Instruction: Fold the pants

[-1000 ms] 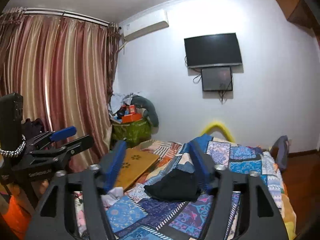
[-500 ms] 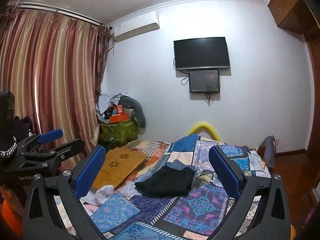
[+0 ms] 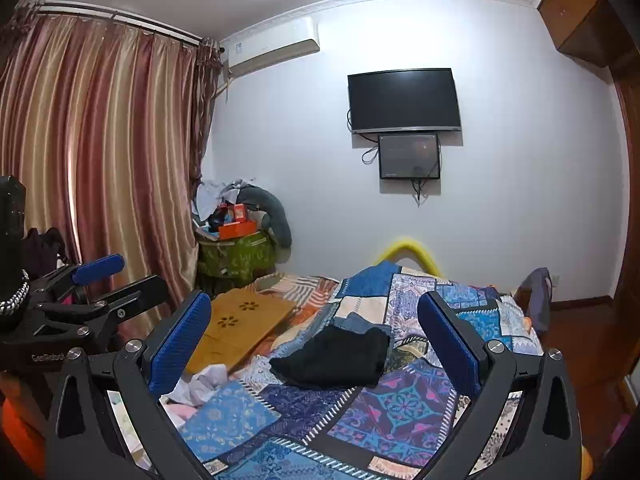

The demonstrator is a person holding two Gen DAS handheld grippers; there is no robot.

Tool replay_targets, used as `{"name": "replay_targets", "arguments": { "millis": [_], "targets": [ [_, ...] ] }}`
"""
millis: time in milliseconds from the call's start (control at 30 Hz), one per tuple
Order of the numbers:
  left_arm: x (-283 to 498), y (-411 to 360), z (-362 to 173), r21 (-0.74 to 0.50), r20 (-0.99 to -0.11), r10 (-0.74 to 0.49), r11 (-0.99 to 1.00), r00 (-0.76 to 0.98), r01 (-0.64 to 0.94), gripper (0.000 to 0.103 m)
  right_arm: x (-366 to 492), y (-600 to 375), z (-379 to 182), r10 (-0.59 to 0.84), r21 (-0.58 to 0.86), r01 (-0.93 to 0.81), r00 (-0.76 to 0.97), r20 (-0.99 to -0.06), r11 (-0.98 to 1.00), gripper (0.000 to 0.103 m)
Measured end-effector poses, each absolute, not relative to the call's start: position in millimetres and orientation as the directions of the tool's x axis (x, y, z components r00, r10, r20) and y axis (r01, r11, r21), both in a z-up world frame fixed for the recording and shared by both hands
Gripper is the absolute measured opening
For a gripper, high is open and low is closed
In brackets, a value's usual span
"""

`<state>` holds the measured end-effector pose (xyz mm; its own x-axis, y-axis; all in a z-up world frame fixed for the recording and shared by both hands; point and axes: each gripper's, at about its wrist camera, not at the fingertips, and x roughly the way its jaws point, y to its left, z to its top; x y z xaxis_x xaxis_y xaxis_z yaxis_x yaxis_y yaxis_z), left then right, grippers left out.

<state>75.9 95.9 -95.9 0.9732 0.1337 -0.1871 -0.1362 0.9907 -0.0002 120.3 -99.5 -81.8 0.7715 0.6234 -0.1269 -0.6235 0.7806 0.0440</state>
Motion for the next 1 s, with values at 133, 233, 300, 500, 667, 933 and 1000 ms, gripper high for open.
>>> {"name": "replay_targets", "arguments": {
  "millis": [133, 233, 300, 500, 667, 933, 1000],
  "targets": [
    [76.3, 95.9, -97.9, 0.006, -0.190, 0.136, 0.991, 0.972, -0.137, 0.102, 120.3, -101.0, -81.4, 0.621, 0.052, -0.621, 0.773, -0.130, 0.782, 0.103],
    [77.5, 94.8, -99.6, 0.007, -0.194, 0.133, 0.991, 0.972, -0.134, 0.102, 120.8, -100.4, -81.1, 0.621, 0.054, -0.620, 0.771, -0.140, 0.783, 0.103],
    [77.6, 95.4, -100.0, 0.003, -0.195, 0.130, 0.991, 0.972, -0.132, 0.102, 120.1, -99.7, -80.6, 0.619, 0.053, -0.619, 0.772, -0.145, 0.784, 0.103],
    [79.3, 98.8, -99.5, -0.013, -0.200, 0.122, 0.992, 0.972, -0.127, 0.102, 119.3, -99.2, -78.9, 0.617, 0.060, -0.615, 0.773, -0.149, 0.786, 0.103],
    [81.0, 101.3, -100.5, -0.015, -0.208, 0.126, 0.991, 0.970, -0.132, 0.102, 120.6, -100.2, -78.2, 0.614, 0.063, -0.613, 0.774, -0.152, 0.788, 0.103],
    [83.7, 104.4, -103.3, -0.032, -0.221, 0.121, 0.991, 0.968, -0.131, 0.102, 119.8, -100.1, -78.8, 0.613, 0.059, -0.612, 0.775, -0.155, 0.789, 0.103],
    [83.7, 105.1, -103.4, -0.036, -0.223, 0.120, 0.991, 0.968, -0.131, 0.102, 119.5, -100.2, -79.5, 0.612, 0.058, -0.611, 0.775, -0.157, 0.789, 0.103]
  ]
}}
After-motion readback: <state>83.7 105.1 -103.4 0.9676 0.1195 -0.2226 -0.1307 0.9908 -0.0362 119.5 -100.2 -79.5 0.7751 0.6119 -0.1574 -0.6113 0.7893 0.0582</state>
